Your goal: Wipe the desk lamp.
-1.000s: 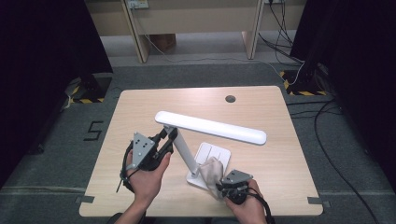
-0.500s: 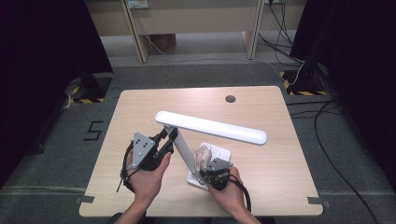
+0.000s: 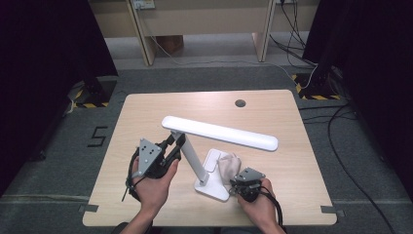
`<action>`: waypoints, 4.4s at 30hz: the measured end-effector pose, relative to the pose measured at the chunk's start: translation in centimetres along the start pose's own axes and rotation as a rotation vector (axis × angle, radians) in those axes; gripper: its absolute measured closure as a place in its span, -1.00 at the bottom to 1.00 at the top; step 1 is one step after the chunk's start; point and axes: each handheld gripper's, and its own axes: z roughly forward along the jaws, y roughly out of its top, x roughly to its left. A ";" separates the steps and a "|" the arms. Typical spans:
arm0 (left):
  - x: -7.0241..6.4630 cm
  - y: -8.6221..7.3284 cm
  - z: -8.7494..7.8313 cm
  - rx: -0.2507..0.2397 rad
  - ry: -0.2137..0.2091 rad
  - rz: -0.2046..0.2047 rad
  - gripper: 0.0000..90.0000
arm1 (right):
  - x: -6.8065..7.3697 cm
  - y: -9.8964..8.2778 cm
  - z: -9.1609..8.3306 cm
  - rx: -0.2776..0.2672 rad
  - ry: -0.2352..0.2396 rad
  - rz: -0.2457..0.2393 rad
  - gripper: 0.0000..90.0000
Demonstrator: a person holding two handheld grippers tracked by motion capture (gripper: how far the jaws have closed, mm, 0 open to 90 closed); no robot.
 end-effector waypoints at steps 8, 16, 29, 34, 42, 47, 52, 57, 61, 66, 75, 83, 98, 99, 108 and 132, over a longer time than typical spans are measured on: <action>0.0 0.0 0.0 -0.001 0.000 0.003 0.59 | 0.8 4.3 2.3 -0.098 0.031 -0.033 0.87; 0.1 -0.1 0.0 0.000 -0.006 0.005 0.59 | 1.5 6.8 6.0 -0.060 0.061 -0.123 0.86; 0.1 -0.1 0.0 0.002 -0.005 0.006 0.59 | -0.7 3.5 3.9 -0.016 0.011 -0.105 0.87; 0.1 -0.1 0.0 0.003 -0.004 0.007 0.59 | -1.8 1.9 2.5 -0.009 -0.018 -0.085 0.87; 0.0 -0.1 0.0 0.006 -0.002 0.009 0.59 | -3.3 0.2 1.0 0.013 -0.074 -0.039 0.87; 0.0 -0.1 0.0 0.004 -0.002 0.008 0.59 | -3.0 2.3 1.0 -0.050 -0.064 -0.044 0.87; 0.1 -0.1 0.0 0.007 -0.003 0.007 0.59 | -1.8 5.8 2.9 -0.096 -0.025 -0.088 0.87; 0.1 -0.1 0.0 0.008 -0.007 0.009 0.58 | -0.7 8.0 4.9 -0.102 0.012 -0.104 0.87; 0.1 -0.1 0.0 0.006 -0.007 0.006 0.58 | -0.1 8.5 5.8 -0.093 0.025 -0.116 0.87; 0.0 -0.2 0.0 0.004 -0.006 0.005 0.59 | 0.3 8.4 6.6 -0.075 0.033 -0.127 0.87; 0.1 -0.2 0.0 0.007 -0.007 0.004 0.59 | -0.2 7.0 7.1 -0.043 0.021 -0.128 0.87; 0.0 -0.3 -0.1 0.001 -0.007 -0.002 0.59 | -1.8 4.8 5.1 -0.017 -0.022 -0.114 0.87; 0.0 -0.3 -0.1 0.006 -0.005 0.001 0.59 | -4.1 3.5 2.4 -0.037 -0.096 -0.059 0.87; 0.0 -0.3 -0.1 0.007 -0.005 0.001 0.59 | -3.9 4.2 2.4 -0.052 -0.087 -0.056 0.86; 0.1 -0.4 -0.2 0.008 -0.011 -0.001 0.59 | -1.5 9.0 6.4 -0.083 0.000 -0.132 0.85; 0.1 -0.6 -0.2 0.016 -0.014 0.002 0.59 | -4.1 4.4 4.8 0.006 -0.059 -0.097 0.86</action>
